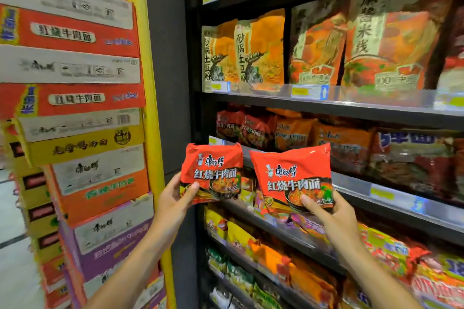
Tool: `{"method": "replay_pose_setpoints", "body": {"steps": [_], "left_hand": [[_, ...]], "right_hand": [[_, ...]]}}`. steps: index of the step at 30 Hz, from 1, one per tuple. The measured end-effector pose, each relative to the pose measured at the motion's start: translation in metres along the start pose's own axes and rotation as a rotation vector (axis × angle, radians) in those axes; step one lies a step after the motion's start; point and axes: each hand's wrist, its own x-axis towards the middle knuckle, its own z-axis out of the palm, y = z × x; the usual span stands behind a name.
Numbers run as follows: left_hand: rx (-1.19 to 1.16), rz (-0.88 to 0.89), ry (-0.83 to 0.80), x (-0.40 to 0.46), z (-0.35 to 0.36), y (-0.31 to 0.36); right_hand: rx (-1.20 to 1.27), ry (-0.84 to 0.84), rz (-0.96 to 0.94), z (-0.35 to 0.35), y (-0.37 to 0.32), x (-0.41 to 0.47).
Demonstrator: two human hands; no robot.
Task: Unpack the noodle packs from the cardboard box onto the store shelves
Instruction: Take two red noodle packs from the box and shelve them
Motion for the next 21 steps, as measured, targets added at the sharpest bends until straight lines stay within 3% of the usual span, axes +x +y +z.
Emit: {"method": "replay_pose_setpoints", "body": {"steps": [9, 21], "left_hand": [[-0.064, 0.040, -0.148, 0.164, -0.021, -0.042], [-0.074, 0.080, -0.185, 0.286, 0.014, -0.084]], "right_hand": [[0.028, 0.101, -0.004, 0.086, 0.003, 0.078], [0.019, 0.165, -0.028, 0.117, 0.004, 0.120]]}}
